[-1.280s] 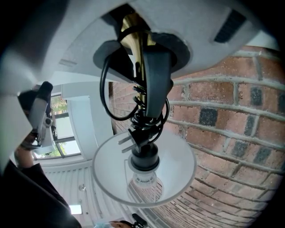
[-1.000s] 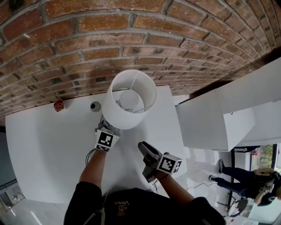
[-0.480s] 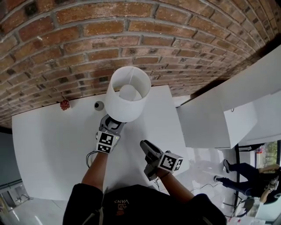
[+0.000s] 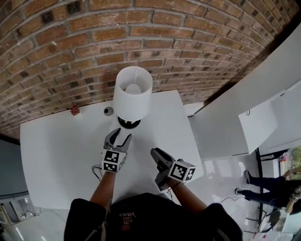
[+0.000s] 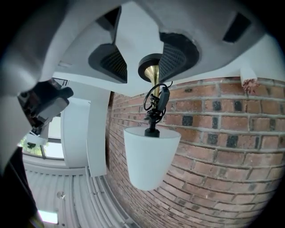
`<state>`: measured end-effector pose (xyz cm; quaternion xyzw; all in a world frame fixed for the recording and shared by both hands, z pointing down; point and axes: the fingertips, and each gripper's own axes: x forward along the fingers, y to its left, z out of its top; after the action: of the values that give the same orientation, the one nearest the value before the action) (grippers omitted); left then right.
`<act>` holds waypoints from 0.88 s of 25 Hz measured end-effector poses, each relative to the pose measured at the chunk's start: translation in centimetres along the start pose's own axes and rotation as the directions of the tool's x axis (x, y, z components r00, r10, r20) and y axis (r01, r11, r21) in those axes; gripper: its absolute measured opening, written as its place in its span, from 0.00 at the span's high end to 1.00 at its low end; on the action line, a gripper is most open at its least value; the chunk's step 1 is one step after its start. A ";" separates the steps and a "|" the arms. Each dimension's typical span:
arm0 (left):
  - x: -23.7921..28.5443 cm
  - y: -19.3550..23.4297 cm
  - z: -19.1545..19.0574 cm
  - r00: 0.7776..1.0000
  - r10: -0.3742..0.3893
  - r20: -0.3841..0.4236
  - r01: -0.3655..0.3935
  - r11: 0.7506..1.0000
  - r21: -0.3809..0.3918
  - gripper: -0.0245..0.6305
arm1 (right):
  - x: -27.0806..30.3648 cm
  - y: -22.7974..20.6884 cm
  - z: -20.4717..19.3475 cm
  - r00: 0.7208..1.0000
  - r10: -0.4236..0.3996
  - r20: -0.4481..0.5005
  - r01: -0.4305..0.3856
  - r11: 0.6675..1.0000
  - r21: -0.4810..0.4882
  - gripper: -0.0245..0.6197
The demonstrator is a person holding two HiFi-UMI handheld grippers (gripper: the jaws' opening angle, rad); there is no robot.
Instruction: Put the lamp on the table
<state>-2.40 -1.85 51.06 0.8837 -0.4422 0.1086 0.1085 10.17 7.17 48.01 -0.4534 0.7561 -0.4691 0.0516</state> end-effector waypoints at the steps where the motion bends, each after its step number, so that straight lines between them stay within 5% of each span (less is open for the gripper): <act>1: -0.8 -0.2 0.2 1.000 0.012 0.000 -0.012 1.000 0.000 0.62 | -0.3 0.1 -0.1 1.000 0.005 0.001 -0.005 1.000 -0.005 0.76; 13: -8.2 -5.0 2.7 0.993 0.114 -0.032 -0.113 0.993 0.016 0.64 | -4.0 1.2 0.9 0.997 0.075 0.014 -0.072 0.988 -0.138 0.80; 22: -10.3 -9.1 4.8 0.985 0.174 -0.005 -0.173 0.981 0.083 0.81 | -5.8 2.3 3.4 0.992 0.124 0.017 -0.111 0.935 -0.338 0.96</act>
<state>-0.64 9.93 42.59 0.8448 -0.5121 0.1410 0.0650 13.77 9.54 42.39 -0.4185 0.8496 -0.3206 0.0160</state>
